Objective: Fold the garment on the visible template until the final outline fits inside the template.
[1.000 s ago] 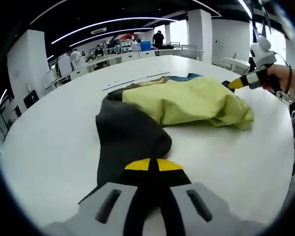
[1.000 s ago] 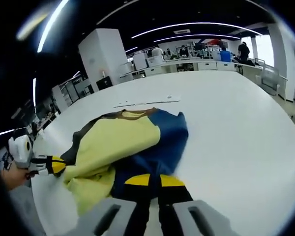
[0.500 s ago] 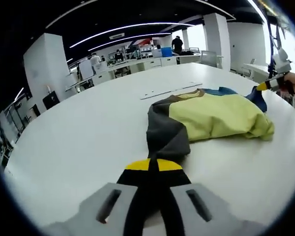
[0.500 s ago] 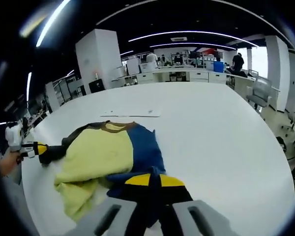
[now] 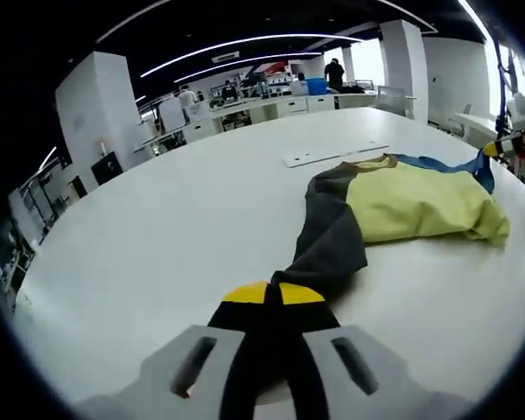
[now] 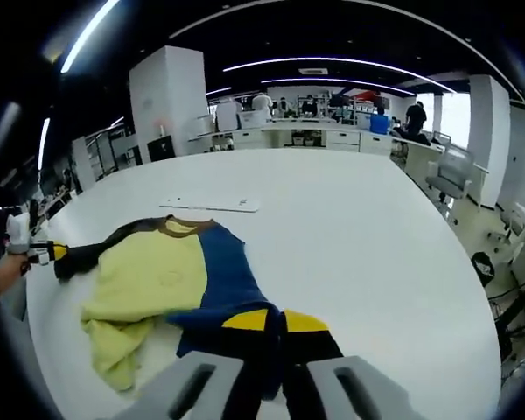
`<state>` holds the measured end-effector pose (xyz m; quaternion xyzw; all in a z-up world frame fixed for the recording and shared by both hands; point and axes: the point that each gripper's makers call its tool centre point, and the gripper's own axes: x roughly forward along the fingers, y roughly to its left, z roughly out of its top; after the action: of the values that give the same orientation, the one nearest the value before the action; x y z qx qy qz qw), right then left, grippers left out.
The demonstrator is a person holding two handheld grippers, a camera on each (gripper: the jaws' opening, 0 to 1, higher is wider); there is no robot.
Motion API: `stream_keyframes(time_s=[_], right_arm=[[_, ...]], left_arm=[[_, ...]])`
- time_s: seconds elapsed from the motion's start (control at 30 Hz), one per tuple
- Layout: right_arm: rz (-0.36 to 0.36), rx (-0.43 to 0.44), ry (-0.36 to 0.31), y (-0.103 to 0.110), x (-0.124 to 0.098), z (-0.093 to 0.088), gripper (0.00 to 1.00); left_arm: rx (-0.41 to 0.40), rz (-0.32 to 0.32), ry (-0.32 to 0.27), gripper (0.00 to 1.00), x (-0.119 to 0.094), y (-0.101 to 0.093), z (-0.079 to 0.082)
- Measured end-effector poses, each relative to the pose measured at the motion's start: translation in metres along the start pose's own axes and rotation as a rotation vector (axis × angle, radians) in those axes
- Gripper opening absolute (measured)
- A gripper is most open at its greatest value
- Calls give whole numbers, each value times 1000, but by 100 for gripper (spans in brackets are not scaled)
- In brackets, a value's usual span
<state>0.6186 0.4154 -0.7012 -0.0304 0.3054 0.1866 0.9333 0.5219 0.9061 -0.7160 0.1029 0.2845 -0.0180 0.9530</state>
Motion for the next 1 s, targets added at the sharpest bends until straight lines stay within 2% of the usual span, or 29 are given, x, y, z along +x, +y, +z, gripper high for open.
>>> stream_keyframes(time_s=[0.37, 0.6, 0.7, 0.8, 0.9, 1.0], right_arm=[[-3, -57, 21, -7, 5, 6, 0], [-4, -48, 30, -8, 5, 3, 0], [1, -42, 32, -8, 6, 2, 0], [5, -38, 34, -8, 6, 2, 0], [11, -29, 32, -6, 5, 3, 0], [19, -21, 32, -5, 4, 4, 0]], left_arm=[[-4, 57, 11, 0, 6, 32, 4], [30, 136, 51, 0, 9, 57, -7], [7, 128, 69, 0, 11, 56, -14], [17, 118, 92, 0, 12, 52, -21], [-4, 114, 105, 7, 11, 50, -23], [-21, 116, 106, 22, 9, 49, -24]])
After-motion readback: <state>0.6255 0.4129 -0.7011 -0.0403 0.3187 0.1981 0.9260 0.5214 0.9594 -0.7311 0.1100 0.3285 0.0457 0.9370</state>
